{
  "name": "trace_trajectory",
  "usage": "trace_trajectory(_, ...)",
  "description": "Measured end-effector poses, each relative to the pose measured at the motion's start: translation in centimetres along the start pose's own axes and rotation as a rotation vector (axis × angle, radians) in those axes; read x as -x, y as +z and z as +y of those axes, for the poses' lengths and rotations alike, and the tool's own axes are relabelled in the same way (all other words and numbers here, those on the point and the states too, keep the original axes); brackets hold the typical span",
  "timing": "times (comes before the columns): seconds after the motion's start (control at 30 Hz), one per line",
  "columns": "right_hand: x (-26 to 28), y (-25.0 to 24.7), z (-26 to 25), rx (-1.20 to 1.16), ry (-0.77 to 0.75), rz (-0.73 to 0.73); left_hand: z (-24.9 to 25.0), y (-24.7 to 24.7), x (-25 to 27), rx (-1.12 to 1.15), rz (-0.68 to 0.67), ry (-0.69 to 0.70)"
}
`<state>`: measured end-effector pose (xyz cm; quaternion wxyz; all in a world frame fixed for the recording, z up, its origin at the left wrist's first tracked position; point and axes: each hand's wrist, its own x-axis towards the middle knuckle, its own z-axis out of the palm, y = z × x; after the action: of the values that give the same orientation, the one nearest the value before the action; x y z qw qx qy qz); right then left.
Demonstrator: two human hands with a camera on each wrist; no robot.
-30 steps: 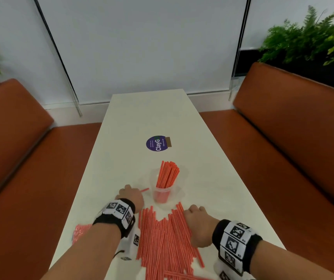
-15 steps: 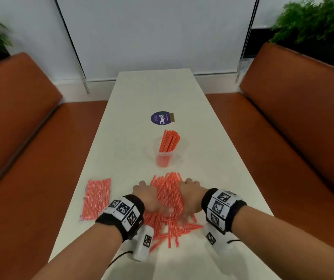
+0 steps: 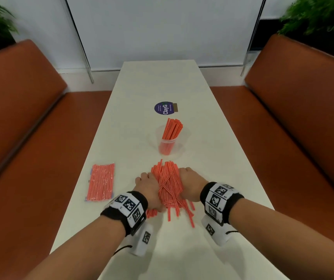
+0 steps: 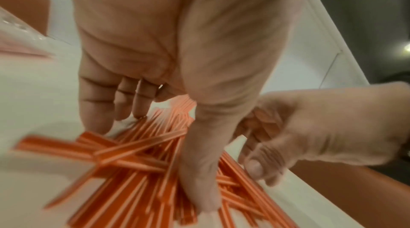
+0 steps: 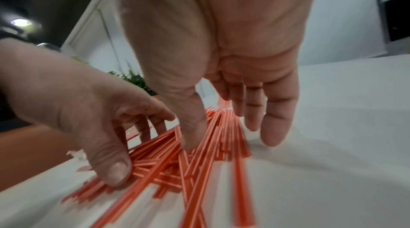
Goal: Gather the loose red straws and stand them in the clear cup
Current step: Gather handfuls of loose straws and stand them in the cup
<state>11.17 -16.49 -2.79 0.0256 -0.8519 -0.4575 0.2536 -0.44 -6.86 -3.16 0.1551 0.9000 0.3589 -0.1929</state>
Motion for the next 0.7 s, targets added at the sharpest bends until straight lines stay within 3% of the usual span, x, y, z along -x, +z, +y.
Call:
trace_trajectory(0.1, -0.4, 0.3, 0.3, 0.041, 0.11, -0.098, -0.1, -0.3, -0.5, 0.095, -0.039, -0.044)
trace_trajectory(0.2, -1.7, 1.7, -0.4, 0.17, 0.063, -0.156, 0.5, -0.2, -0.7, 0.18, -0.056, -0.053)
trace_trajectory(0.33, -1.5, 0.9, -1.2, 0.098, 0.05, -0.119, 1.5, -0.3, -0.7, 0.178, -0.039, -0.071)
trace_trajectory(0.5, -2.3, -0.4, -0.3, -0.134, 0.192, -0.043, 2.0, -0.8, -0.8, 0.031, -0.005, -0.101)
trace_trajectory(0.7, -5.1, 1.1, -2.7, 0.006, 0.349, 0.02, 3.0, -0.9, -1.7, -0.107, -0.008, -0.119)
